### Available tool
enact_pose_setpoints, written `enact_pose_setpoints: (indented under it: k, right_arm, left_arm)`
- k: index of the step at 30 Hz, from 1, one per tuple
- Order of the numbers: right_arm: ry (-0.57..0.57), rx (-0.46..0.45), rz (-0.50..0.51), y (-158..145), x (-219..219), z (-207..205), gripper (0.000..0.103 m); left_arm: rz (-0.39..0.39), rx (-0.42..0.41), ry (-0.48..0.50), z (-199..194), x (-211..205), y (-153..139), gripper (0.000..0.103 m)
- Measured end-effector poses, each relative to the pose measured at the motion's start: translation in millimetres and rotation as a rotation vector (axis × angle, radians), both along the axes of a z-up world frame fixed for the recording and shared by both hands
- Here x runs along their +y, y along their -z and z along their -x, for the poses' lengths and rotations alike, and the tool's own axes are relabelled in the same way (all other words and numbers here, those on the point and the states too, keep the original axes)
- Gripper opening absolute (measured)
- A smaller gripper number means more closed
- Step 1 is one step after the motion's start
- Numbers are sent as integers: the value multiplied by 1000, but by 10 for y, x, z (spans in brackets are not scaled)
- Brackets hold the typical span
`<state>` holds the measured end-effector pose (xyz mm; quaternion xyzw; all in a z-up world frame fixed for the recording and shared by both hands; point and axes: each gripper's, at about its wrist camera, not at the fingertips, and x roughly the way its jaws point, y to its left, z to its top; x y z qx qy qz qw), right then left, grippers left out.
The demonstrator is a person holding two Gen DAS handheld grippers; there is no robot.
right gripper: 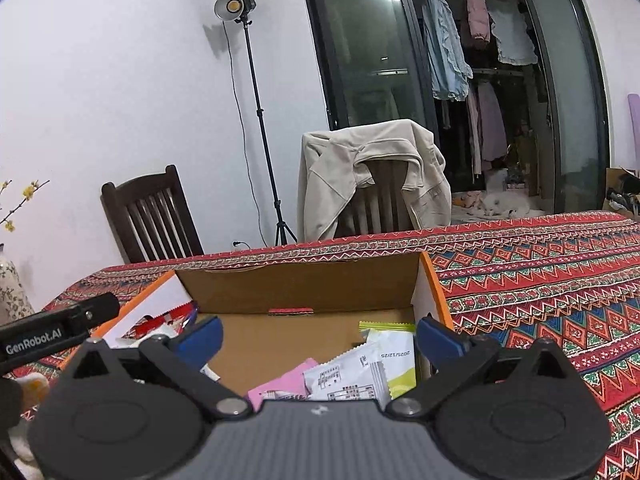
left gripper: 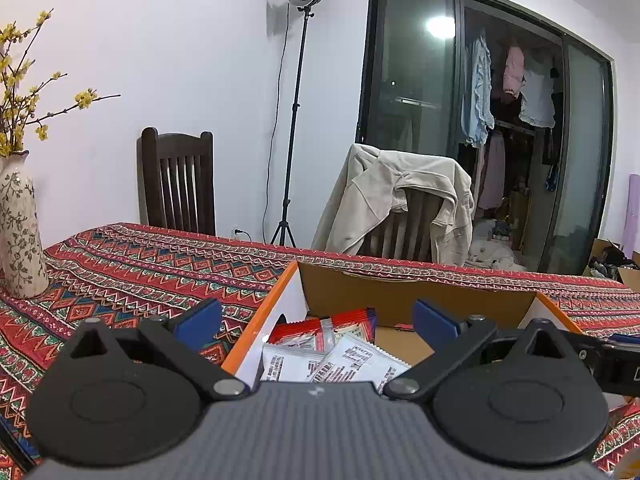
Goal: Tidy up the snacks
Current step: 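Open both grippers to drop the white packets into the box, then move both open grippers back toward the snack pile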
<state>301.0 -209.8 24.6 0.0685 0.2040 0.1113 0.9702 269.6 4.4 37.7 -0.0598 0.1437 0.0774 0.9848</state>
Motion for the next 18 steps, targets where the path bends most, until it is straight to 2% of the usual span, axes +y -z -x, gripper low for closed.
enact_pose_setpoints:
  k: [6,10,18]
  right_arm:
    - [12,-12,1,-86,-11,55,103]
    - [26,-22,16,-209,17,121,103]
    - [15,-46,59,-411,6,463,103]
  left_arm:
    - [20,0,4,31,22,-74,103]
    - [58,8,9,83,29,-252,103]
    - [40,-5,28,384,-56,-485,103]
